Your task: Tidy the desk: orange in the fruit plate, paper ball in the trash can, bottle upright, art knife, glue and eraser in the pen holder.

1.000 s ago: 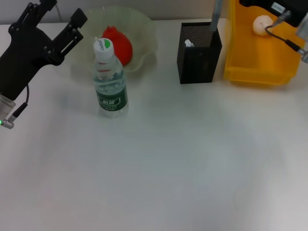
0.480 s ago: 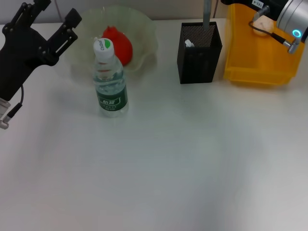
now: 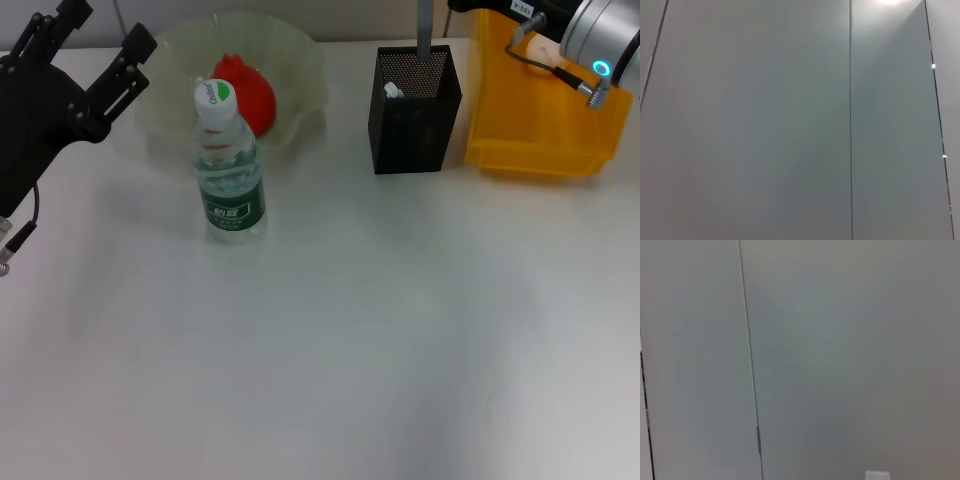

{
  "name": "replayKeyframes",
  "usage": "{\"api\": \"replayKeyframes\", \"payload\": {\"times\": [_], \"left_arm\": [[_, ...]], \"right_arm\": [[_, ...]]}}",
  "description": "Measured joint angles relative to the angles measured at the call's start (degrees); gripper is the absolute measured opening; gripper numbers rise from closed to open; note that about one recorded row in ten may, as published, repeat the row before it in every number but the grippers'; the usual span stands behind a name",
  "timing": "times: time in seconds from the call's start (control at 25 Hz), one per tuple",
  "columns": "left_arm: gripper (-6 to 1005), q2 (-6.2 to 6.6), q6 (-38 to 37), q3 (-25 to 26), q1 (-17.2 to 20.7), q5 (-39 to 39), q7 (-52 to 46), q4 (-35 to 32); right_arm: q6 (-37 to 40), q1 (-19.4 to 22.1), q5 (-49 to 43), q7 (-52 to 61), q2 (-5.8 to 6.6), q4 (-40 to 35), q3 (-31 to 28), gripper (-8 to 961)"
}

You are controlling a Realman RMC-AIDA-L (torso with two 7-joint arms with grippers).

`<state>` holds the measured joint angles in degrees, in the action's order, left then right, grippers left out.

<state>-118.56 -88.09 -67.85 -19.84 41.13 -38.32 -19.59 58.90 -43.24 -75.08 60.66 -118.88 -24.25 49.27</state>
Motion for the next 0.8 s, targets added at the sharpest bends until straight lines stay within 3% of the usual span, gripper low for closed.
{"api": "replayKeyframes", "payload": {"times": [0.28, 0.4, 0.52, 0.8], "left_arm": [[802, -0.04, -0.07, 0.00, -0.03, 0.00, -0.01, -0.05], [802, -0.08, -0.18, -0.03, -0.21, 0.00, -0.36, -0.14], [802, -0.11, -0.77, -0.39, -0.54, 0.00, -0.88, -0.33], [802, 0.23, -1.56, -0.57, -1.95, 2.46, -6.46, -2.83]], "right_arm": [[0.82, 0.73, 0.20, 0.24, -0.03, -0.13, -0.32, 186], [2.03, 1.60, 0.23, 0.41, -0.04, -0.19, -0.53, 392], [4.33, 3.23, 0.42, 0.74, -0.04, -0.54, -0.58, 398], [16.94, 11.91, 3.17, 6.29, -0.03, -6.35, -0.76, 435]]}}
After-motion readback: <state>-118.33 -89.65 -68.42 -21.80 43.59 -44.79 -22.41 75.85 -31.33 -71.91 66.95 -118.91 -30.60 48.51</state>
